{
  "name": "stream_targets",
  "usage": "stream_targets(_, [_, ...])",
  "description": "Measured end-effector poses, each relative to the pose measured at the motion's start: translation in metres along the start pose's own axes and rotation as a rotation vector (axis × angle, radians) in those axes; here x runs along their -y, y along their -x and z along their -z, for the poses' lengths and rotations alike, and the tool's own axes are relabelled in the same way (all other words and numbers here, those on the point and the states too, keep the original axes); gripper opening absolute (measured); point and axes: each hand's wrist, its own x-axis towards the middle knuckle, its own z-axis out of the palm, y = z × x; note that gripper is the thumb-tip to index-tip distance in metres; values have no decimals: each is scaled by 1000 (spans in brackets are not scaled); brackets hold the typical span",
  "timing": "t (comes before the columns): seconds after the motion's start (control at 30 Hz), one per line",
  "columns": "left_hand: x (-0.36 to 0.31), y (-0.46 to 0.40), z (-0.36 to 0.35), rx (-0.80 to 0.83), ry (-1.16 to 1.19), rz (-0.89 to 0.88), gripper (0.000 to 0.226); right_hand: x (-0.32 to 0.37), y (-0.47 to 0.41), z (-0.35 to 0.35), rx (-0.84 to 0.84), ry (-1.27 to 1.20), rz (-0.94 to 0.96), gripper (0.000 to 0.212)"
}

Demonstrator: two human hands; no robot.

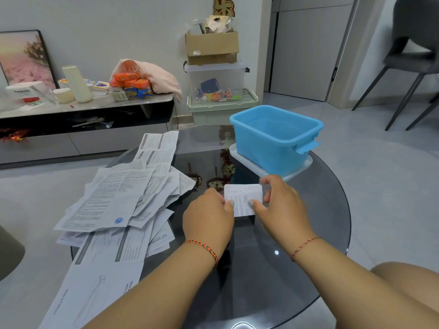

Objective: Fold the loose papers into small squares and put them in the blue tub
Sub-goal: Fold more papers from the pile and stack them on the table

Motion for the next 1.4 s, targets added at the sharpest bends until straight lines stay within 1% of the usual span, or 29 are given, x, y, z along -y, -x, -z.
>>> stream_targets(0.27, [6,4,1,2,-1,10,23,3,5,5,-27,28,20,58])
stream_targets(0.47, [9,8,4,-8,7,2,28,5,7,9,-24,9,11,62])
stream_targets(0.6, [10,11,11,-24,50,-5,27,8,9,14,-38,-24,14,63])
stream_targets(0.67, [15,15,20,-58,111,-10,26,12,10,16,-69,-52,20,61])
stream_targets(0.73, [24,16,33,-137,125,-42,24,17,11,19,-108,-92,36,55])
stream_targets(0.8, [38,14,50,-240,66,-73,24,20,13,22,-156,-150,67,47])
stream_targets(0.87, [56,7,68,-289,7,-48,26,21,16,25,-200,-190,102,41])
stream_targets(0.97, [87,3,95,-244,-79,52,39,25,21,27,-222,-210,157,36])
stream_targets(1.07, [112,3,114,-90,-157,114,54,27,27,26,-204,-209,183,35])
stream_targets(1.13, [123,2,120,7,-201,113,57,26,28,27,-194,-198,201,35])
stream_targets(1.2, [132,2,121,68,-244,102,50,26,29,27,-196,-196,209,34])
stream_targets(1.27, [138,0,118,67,-263,48,30,26,30,28,-207,-208,206,32])
stream_targets(1.33, [142,1,116,-3,-270,-12,9,25,30,28,-211,-205,203,31])
stream_targets(1.37, [142,1,116,-39,-275,-26,4,24,29,29,-186,-185,207,31])
stream_targets(1.4, [144,0,115,-65,-278,-28,7,23,28,30,-124,-147,217,31])
